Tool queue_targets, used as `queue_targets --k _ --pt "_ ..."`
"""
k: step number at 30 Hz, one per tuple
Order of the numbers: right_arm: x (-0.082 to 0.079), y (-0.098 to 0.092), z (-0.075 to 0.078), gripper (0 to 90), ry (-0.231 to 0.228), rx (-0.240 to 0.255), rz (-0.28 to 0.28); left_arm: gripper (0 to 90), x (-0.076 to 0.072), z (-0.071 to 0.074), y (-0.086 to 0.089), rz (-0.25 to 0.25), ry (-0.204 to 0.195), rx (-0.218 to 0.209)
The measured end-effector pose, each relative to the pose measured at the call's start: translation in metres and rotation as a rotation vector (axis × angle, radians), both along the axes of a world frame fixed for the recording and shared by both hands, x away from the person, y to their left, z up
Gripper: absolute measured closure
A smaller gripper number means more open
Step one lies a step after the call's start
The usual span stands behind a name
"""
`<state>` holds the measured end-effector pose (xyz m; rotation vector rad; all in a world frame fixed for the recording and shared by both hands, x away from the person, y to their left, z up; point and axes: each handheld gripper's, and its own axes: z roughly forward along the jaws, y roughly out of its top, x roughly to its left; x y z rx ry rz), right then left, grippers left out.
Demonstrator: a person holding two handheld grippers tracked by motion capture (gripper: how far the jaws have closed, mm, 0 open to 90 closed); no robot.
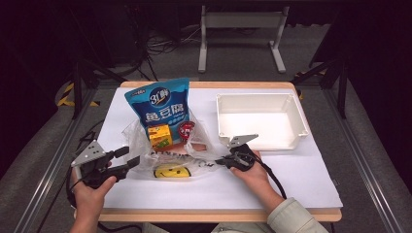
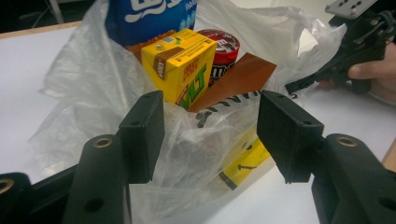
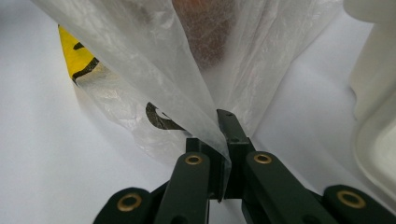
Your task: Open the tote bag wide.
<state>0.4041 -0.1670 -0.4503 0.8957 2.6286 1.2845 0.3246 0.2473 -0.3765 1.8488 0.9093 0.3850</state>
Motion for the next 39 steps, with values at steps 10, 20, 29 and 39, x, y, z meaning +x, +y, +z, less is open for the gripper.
queue_targets --k 10,20,29,39 --pt "-0.001 -0.001 0.002 89.4 -0.004 0.007 0.004 48.2 0.020 -0.012 -0.022 -0.049 0.021 0.028" --pt "-0.001 -0.001 0.003 89.0 -0.006 0.012 0.008 47.5 0.035 -0.024 -0.036 -0.102 0.027 0.071" --pt "-0.003 -0.002 0.009 88.0 -0.037 0.038 0.006 56.8 0.036 -0.034 -0.028 -0.097 0.031 0.103" --pt "-0.003 -0.003 0.014 88.4 -0.049 0.057 0.010 90.0 0.025 -0.028 -0.031 -0.138 0.013 0.160"
